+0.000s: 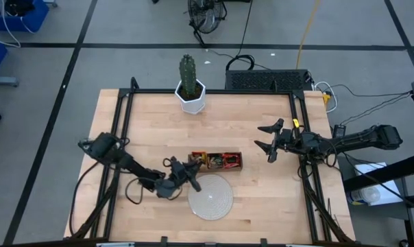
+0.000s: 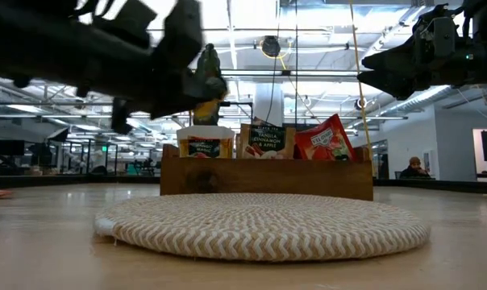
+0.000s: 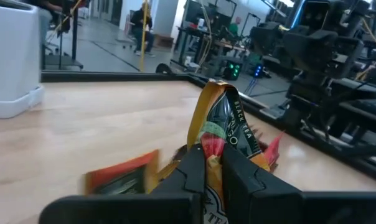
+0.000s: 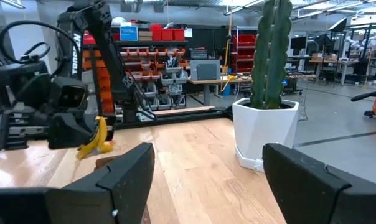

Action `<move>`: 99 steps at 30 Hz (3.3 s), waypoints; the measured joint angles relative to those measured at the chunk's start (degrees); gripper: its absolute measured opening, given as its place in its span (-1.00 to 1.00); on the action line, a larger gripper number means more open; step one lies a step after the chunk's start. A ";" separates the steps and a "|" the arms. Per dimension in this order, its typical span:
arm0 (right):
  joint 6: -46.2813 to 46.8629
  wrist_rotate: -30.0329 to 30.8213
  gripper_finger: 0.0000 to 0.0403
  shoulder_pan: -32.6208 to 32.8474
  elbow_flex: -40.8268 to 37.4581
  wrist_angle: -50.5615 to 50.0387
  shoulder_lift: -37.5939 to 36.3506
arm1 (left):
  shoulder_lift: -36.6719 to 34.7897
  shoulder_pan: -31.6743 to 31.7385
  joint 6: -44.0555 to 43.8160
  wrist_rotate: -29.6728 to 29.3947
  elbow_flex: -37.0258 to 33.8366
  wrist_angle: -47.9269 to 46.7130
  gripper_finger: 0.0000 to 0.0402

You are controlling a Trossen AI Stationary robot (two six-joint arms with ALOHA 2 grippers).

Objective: Pick & Place Tea
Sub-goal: Put the yellow tea bag into the left section of the wooden organizer

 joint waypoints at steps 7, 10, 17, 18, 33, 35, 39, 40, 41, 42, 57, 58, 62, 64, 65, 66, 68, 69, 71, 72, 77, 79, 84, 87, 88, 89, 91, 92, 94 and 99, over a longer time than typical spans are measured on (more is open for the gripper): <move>-0.02 -0.01 0.38 0.00 -0.02 0.01 0.00 | 5.85 1.35 -3.65 -5.80 5.25 -1.57 -0.86; -0.01 0.00 0.39 0.00 -0.01 0.00 -0.01 | 8.42 0.77 -7.87 -11.55 5.63 -1.57 -0.86; -0.01 0.00 0.40 -0.02 -0.02 0.00 0.01 | 12.98 0.08 -6.18 -18.21 10.06 -1.53 -0.86; -0.02 -0.02 0.40 -0.01 -0.01 0.00 0.00 | 13.22 0.23 -5.34 -18.23 10.86 -1.61 -0.86; -0.02 0.00 0.38 0.00 -0.02 0.00 0.02 | 13.52 2.30 -4.64 -14.41 19.49 -11.88 -0.86; -0.02 0.00 0.38 0.00 0.00 0.00 0.01 | 13.52 2.83 -11.38 -13.94 19.49 -16.91 -0.86; -0.02 0.00 0.38 -0.02 -0.02 0.00 0.00 | 13.54 3.69 -16.18 -13.86 19.44 -20.70 -0.86; 0.00 -0.02 0.38 -0.02 0.00 0.00 0.00 | 13.54 3.85 -16.00 -13.86 19.44 -20.72 -0.86; 0.00 -0.02 0.38 0.00 0.00 0.00 0.02 | 13.54 3.99 -15.48 -13.86 19.44 -20.75 -0.86; -0.02 -0.01 0.38 0.00 0.00 0.00 0.00 | 13.54 4.10 -14.80 -13.86 19.44 -20.76 -0.86; -0.02 -0.01 0.39 -0.01 0.00 0.00 0.02 | 13.54 5.86 -15.06 -10.56 19.44 -20.69 -0.36; -0.02 0.00 0.39 -0.01 -0.01 0.00 0.02 | 13.54 5.87 -15.06 -10.55 19.44 -20.68 -0.33; -0.01 -0.01 0.39 -0.01 0.00 0.00 0.02 | 13.53 5.87 -14.79 -10.56 19.44 -19.85 -0.25; -0.02 0.00 0.40 -0.01 -0.02 0.00 0.02 | 13.52 5.85 -14.09 -10.60 19.44 -19.40 -0.23; -0.01 -0.01 0.40 -0.02 -0.01 0.00 0.02 | 13.52 5.85 -13.56 -10.61 19.44 -19.06 -0.22; -0.01 -0.01 0.40 0.00 -0.01 0.00 0.02 | 13.52 5.78 -12.60 -10.61 19.44 -18.42 -0.22; -0.02 -0.02 0.39 0.00 0.00 0.00 0.02 | 13.52 5.57 -9.62 -10.63 19.44 -16.39 -0.22; -0.02 0.00 0.39 0.00 -0.02 0.00 0.02 | 13.52 5.45 -7.57 -10.67 19.45 -15.43 -0.21; -0.02 0.00 0.38 -0.01 -0.01 0.00 0.02 | 13.52 5.11 -2.49 -11.19 19.44 -12.72 -0.21; -0.02 0.00 0.38 0.00 0.00 0.00 0.02 | 13.47 4.89 1.05 -11.39 19.44 -10.69 -0.21; 0.00 0.00 0.38 0.00 -0.02 0.00 0.02 | 9.76 3.63 23.52 -11.65 19.45 -7.04 -0.21; -0.02 0.00 0.38 0.00 0.00 0.00 0.02 | 6.85 3.05 33.09 -11.13 19.44 -7.25 -0.21; -0.01 -0.02 0.38 0.00 0.00 0.00 0.01 | -6.74 3.16 43.99 5.70 19.49 -24.76 -0.21; -0.02 -0.02 0.38 0.00 0.00 0.00 0.00 | -18.29 7.97 25.97 25.04 21.68 -52.11 -0.21; -0.02 -0.02 0.38 0.00 -0.02 0.00 0.00 | -21.01 10.42 20.29 31.69 22.73 -60.87 -0.21; 0.00 -0.01 0.38 -0.02 -0.02 0.00 0.02 | -22.86 12.86 15.90 37.98 23.68 -68.50 -0.21; -0.02 0.00 0.38 0.00 -0.02 0.00 0.02 | -24.91 16.93 12.73 46.16 24.95 -79.66 -0.21; -0.02 -0.01 0.38 0.00 -0.01 0.00 0.02 | -25.43 18.63 13.44 49.06 25.27 -83.23 -0.21; -0.01 -0.02 0.38 0.00 0.00 0.00 0.02 | -25.76 21.91 16.80 52.96 25.54 -85.07 -0.21; -0.02 0.00 0.38 0.00 -0.02 0.00 0.02 | -21.54 28.22 21.46 67.13 25.20 -84.13 -0.21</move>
